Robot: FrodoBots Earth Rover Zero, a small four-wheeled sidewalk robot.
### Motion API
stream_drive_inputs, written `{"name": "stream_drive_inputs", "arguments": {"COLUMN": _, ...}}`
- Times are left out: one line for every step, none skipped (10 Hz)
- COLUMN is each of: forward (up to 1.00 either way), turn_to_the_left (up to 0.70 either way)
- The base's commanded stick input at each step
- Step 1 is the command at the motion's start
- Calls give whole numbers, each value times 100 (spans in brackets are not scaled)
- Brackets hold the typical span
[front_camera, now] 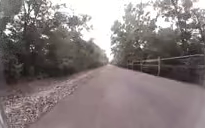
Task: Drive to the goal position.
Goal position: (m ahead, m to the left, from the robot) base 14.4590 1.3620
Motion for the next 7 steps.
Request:
{"name": "stream_drive_inputs", "arguments": {"forward": 70, "turn_to_the_left": 0}}
{"name": "stream_drive_inputs", "arguments": {"forward": 70, "turn_to_the_left": 0}}
{"name": "stream_drive_inputs", "arguments": {"forward": 70, "turn_to_the_left": 0}}
{"name": "stream_drive_inputs", "arguments": {"forward": 70, "turn_to_the_left": 0}}
{"name": "stream_drive_inputs", "arguments": {"forward": 70, "turn_to_the_left": 0}}
{"name": "stream_drive_inputs", "arguments": {"forward": 70, "turn_to_the_left": 0}}
{"name": "stream_drive_inputs", "arguments": {"forward": 70, "turn_to_the_left": 0}}
